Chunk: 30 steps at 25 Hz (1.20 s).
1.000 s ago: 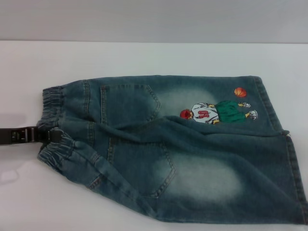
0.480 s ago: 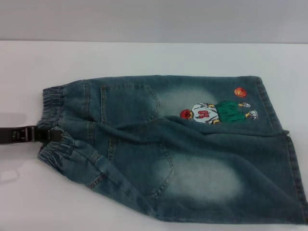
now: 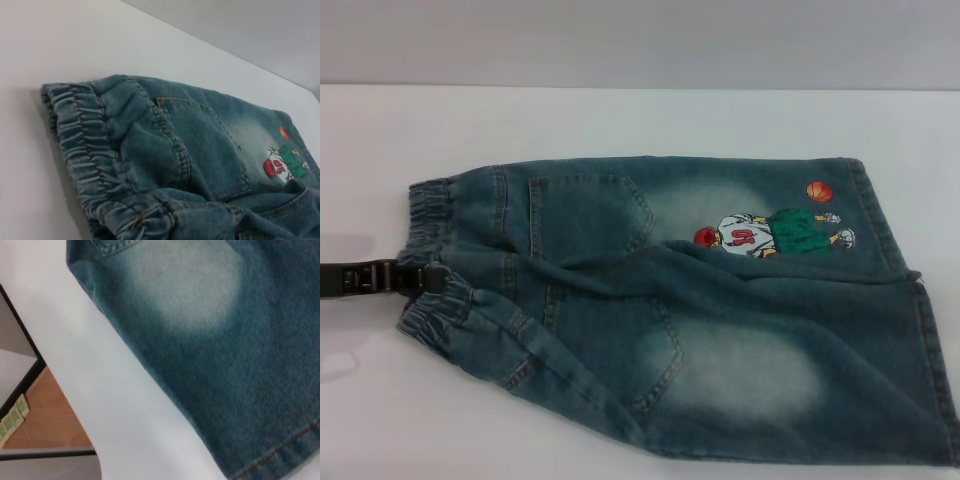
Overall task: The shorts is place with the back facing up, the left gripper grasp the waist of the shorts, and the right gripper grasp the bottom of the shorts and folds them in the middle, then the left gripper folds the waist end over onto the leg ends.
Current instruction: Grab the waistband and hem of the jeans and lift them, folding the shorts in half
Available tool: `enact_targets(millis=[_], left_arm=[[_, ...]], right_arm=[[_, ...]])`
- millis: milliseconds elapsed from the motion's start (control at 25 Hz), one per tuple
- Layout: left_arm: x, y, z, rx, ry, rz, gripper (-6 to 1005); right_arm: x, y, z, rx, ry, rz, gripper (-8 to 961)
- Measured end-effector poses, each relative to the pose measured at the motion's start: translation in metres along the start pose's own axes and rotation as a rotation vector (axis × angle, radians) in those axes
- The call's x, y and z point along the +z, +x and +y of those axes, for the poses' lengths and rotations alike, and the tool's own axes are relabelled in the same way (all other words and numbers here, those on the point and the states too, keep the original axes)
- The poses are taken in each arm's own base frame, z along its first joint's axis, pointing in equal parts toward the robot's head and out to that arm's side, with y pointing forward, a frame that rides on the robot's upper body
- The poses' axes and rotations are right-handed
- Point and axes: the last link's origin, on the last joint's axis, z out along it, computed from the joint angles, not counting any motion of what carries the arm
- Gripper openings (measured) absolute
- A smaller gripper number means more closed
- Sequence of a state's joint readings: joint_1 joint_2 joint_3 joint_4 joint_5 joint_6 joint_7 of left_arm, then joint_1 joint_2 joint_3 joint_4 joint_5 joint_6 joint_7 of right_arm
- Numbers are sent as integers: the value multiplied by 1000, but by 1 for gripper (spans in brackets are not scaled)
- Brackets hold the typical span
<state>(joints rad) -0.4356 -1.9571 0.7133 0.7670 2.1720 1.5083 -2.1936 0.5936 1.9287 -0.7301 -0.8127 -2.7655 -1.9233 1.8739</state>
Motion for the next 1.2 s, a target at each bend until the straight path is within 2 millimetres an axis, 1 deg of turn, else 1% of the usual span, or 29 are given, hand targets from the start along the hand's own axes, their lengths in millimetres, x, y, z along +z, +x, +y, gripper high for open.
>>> enact_targets(millis=[280, 880, 1200], left_arm=[[0, 0, 0, 0, 1, 1, 39], [1, 2, 1, 3, 0, 1, 39], [2, 3, 2, 5, -3, 1, 40]], right_arm=[[1, 3, 0, 8, -2, 16, 379], [5, 1, -1, 3, 10, 33, 352], [9, -6, -2, -16, 23, 39, 338]])
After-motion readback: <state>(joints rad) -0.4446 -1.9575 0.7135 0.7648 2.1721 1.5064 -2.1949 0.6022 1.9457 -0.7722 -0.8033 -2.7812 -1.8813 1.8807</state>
